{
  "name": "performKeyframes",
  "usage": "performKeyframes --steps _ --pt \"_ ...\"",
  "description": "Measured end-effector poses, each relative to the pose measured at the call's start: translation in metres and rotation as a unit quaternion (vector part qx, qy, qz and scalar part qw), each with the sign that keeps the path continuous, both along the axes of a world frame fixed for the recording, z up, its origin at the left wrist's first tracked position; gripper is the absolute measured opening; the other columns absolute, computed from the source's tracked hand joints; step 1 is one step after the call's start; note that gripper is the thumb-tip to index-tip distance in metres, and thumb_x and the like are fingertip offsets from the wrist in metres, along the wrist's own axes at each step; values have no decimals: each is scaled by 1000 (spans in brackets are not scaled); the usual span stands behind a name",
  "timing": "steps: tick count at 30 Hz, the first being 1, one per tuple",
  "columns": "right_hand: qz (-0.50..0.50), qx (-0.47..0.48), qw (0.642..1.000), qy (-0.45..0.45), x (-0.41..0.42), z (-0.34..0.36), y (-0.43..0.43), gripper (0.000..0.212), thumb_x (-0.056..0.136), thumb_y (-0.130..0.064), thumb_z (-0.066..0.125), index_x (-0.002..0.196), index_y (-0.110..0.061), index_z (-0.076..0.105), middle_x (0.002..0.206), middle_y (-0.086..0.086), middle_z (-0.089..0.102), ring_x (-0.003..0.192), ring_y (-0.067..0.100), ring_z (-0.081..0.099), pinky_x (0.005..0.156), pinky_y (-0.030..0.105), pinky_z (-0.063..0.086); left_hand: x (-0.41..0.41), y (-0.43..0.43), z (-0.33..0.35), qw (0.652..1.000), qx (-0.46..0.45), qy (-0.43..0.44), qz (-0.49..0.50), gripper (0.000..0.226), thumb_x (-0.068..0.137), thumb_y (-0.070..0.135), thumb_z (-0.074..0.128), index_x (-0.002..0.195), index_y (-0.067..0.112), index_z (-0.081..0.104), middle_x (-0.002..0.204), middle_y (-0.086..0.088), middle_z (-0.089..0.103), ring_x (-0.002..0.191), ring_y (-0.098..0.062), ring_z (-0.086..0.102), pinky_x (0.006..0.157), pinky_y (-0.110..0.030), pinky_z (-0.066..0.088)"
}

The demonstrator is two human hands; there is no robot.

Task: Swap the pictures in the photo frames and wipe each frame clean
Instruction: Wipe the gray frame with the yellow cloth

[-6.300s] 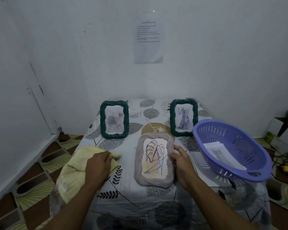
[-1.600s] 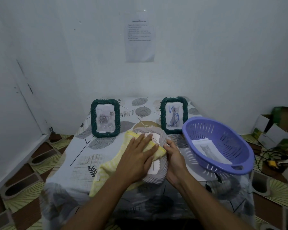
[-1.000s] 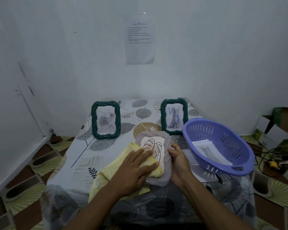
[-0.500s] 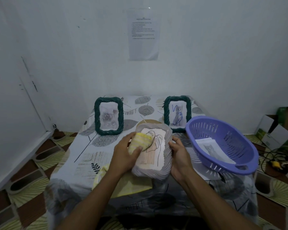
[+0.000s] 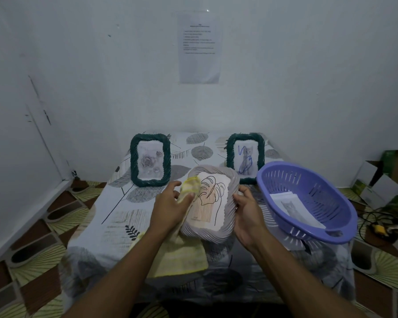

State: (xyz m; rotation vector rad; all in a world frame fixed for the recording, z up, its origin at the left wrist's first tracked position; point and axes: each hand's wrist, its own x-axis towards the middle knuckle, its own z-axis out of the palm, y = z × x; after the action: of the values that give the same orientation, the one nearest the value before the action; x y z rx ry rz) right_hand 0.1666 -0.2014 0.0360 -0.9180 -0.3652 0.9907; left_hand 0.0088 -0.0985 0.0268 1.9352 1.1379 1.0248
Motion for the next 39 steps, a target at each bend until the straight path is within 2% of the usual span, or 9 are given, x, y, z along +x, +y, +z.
performKeyframes --steps 4,7,13,17,19,24,31,35,39 --pt "-3 -22 999 -26 2 -1 0 22 97 -2 39 109 -9 56 103 19 71 92 35 67 83 49 54 3 1 8 999 14 -33 -33 26 90 32 62 113 20 61 101 3 68 95 -12 63 81 -29 50" --pt "-19 -29 999 -27 5 -2 2 21 98 -2 40 107 -10 57 100 18 71 89 34 66 80 47 55 -5 4 6 996 7 7 -87 43 81 30 70 121 21 58 104 4 64 95 -11 61 81 -25 49" --pt "-22 -35 999 -19 6 -4 3 23 97 0 39 110 -5 58 103 21 70 89 35 67 73 44 57 -17 2 -5 987 -49 43 -148 84 58 46 72 134 23 45 111 -1 62 101 -16 62 90 -37 53" --pt "-17 -44 999 -16 4 -8 1 24 98 -1 40 112 -6 58 104 21 69 89 35 66 74 44 56 -12 -3 -6 993 -2 49 -105 65 69 37 71 128 19 50 107 0 65 94 -12 61 85 -27 50" --pt "-19 -50 998 -17 3 -8 -1 23 98 -2 39 110 -7 59 100 19 70 86 34 66 73 44 56 -9 -5 -8 995 7 55 -84 59 75 34 69 128 19 49 110 -3 67 98 -17 61 86 -30 50" --pt "-20 -49 998 -24 5 -10 -3 24 97 -1 38 107 -8 59 99 19 70 84 33 67 74 44 56 -9 -2 -9 982 -23 127 -137 89 67 42 61 146 16 29 128 -8 58 113 -25 55 94 -32 45" --pt "-27 -48 998 -20 7 -4 -1 23 99 -2 39 110 -8 58 100 18 71 84 33 66 73 43 56 -6 -2 -7 995 32 71 -62 57 90 48 46 138 19 40 124 -4 62 115 -26 57 92 -35 45" --pt "-41 -48 998 -15 14 -3 -2 25 99 -3 39 113 -8 59 103 16 71 87 32 67 73 40 56 -19 8 -4 998 60 3 -14 24 95 24 54 118 17 52 100 5 63 100 -23 64 81 -32 48" --pt "-50 -59 997 -25 16 -7 -3 27 98 -3 39 113 -11 60 104 13 72 92 32 68 74 41 55 -40 24 -1 995 93 33 15 27 93 20 57 119 16 48 103 -6 66 94 -24 62 73 -30 44"
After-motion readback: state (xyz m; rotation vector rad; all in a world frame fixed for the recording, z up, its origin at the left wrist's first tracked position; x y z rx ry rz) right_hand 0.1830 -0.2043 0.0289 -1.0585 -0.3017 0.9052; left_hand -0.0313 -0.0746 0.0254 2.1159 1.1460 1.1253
